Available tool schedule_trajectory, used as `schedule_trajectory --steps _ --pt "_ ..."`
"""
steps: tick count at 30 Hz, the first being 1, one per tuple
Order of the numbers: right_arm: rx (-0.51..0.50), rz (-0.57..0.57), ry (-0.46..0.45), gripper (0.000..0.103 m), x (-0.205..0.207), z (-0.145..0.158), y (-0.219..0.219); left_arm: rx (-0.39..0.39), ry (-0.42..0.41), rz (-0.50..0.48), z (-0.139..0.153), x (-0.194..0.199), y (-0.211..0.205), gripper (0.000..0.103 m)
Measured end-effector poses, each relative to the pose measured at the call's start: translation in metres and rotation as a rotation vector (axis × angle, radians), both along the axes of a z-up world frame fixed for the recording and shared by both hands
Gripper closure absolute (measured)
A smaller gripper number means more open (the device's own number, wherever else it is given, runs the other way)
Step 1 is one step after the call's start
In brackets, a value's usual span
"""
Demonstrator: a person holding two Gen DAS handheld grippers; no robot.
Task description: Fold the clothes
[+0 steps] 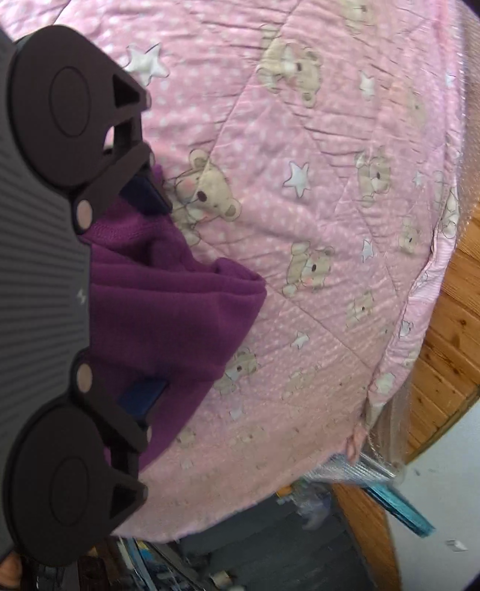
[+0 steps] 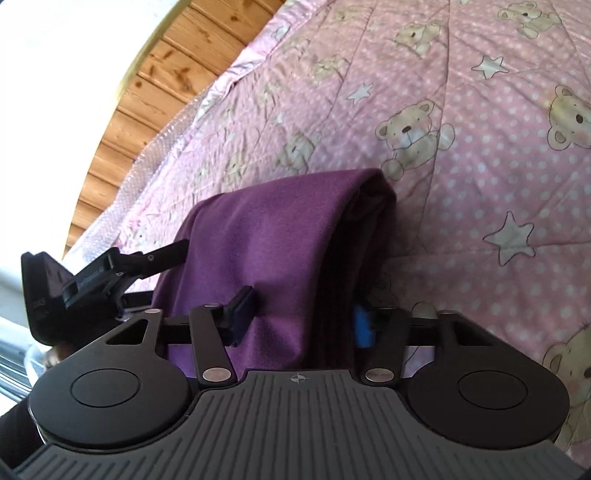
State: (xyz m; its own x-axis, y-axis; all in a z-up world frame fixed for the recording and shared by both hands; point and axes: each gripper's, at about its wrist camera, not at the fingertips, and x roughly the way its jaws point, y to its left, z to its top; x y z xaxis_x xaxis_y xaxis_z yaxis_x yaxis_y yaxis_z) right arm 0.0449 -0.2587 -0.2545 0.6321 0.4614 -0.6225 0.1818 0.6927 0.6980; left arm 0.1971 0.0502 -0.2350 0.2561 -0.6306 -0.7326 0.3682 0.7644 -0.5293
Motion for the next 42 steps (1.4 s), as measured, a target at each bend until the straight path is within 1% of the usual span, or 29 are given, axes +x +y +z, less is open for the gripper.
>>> schedule_trajectory --steps 1,2,3,5,6,9,10,11,12,13,14,15,16,17,18,19,20,21,23,24,26,28,30,33,35,37,39,42 --pt "0.008 0.009 -0.001 0.079 0.005 -0.002 -0.001 -0.014 0.008 0.017 0.004 -0.002 0.003 0.059" --pt "-0.007 0.037 -0.015 0.08 0.012 0.004 -0.002 -0.025 0.015 0.036 0.008 -0.004 0.007 0.07" --pt "-0.03 0.07 -0.033 0.081 0.019 0.014 -0.002 -0.049 0.019 0.064 0.013 -0.004 0.01 0.075" --pt "-0.058 0.123 -0.078 0.082 0.042 0.033 -0.01 -0.102 0.028 0.121 0.025 -0.004 0.015 0.091" --pt "-0.069 0.15 -0.098 0.082 0.057 0.043 -0.016 -0.134 0.029 0.149 0.032 0.0 0.014 0.09" --pt "-0.139 0.246 -0.137 0.082 0.119 0.065 -0.038 -0.132 -0.021 0.219 0.05 0.027 -0.015 0.086" --pt "-0.174 0.27 -0.145 0.082 0.146 0.069 -0.045 -0.119 -0.043 0.236 0.052 0.042 -0.029 0.083" --pt "-0.209 0.291 -0.151 0.082 0.173 0.072 -0.052 -0.103 -0.065 0.253 0.052 0.057 -0.045 0.076" --pt "-0.237 0.298 -0.136 0.082 0.194 0.07 -0.057 -0.078 -0.076 0.27 0.049 0.074 -0.06 0.074" --pt "-0.264 0.3 -0.114 0.081 0.213 0.066 -0.061 -0.046 -0.066 0.276 0.041 0.088 -0.071 0.071" --pt "-0.291 0.301 -0.092 0.079 0.233 0.062 -0.065 -0.013 -0.054 0.28 0.033 0.102 -0.082 0.07" --pt "-0.317 0.303 -0.07 0.076 0.252 0.059 -0.069 0.01 -0.038 0.287 0.026 0.106 -0.085 0.07" --pt "-0.344 0.305 -0.048 0.067 0.272 0.055 -0.073 0.031 -0.021 0.295 0.019 0.108 -0.086 0.068" --pt "-0.37 0.306 -0.026 0.062 0.291 0.051 -0.077 0.051 -0.005 0.303 0.012 0.11 -0.087 0.06" --pt "-0.39 0.297 -0.035 0.059 0.292 0.05 -0.082 0.04 -0.011 0.316 0.013 0.103 -0.082 0.06" --pt "-0.409 0.285 -0.054 0.054 0.287 0.05 -0.088 0.026 -0.024 0.34 0.018 0.091 -0.073 0.058" --pt "-0.411 0.255 -0.088 0.056 0.275 0.057 -0.09 0.002 -0.032 0.364 0.023 0.078 -0.064 0.053" --pt "-0.37 0.218 -0.126 0.057 0.256 0.066 -0.092 -0.03 -0.026 0.38 0.027 0.064 -0.058 0.051" --pt "-0.203 0.168 -0.159 0.055 0.22 0.072 -0.108 -0.084 -0.003 0.391 0.033 0.04 -0.051 0.048" --pt "-0.124 0.15 -0.153 0.054 0.203 0.071 -0.114 -0.087 0.009 0.386 0.032 0.033 -0.055 0.048" --pt "0.002 0.119 -0.106 0.053 0.173 0.057 -0.118 -0.091 0.027 0.363 0.03 0.022 -0.067 0.044" --pt "0.091 0.073 -0.049 0.053 0.15 0.04 -0.118 -0.082 0.042 0.34 0.024 0.02 -0.081 0.044" --pt "0.179 0.025 -0.006 0.052 0.138 0.024 -0.115 -0.061 0.063 0.334 0.017 0.02 -0.095 0.044" --pt "0.252 0.035 0.024 0.05 0.141 0.008 -0.099 -0.065 0.063 0.341 0.015 0.017 -0.103 0.045" --pt "0.267 0.039 0.038 0.05 0.15 0.0 -0.089 -0.068 0.063 0.346 0.014 0.015 -0.107 0.045" --pt "0.279 0.042 0.051 0.05 0.16 -0.007 -0.078 -0.082 0.042 0.366 0.017 0.008 -0.102 0.044" --pt "0.32 0.009 0.073 0.05 0.164 -0.013 -0.074 -0.093 0.023 0.404 0.019 0.0 -0.093 0.044" --pt "0.364 -0.034 0.093 0.05 0.162 -0.019 -0.07 -0.2 0.116 0.502 -0.005 -0.016 -0.075 0.041"
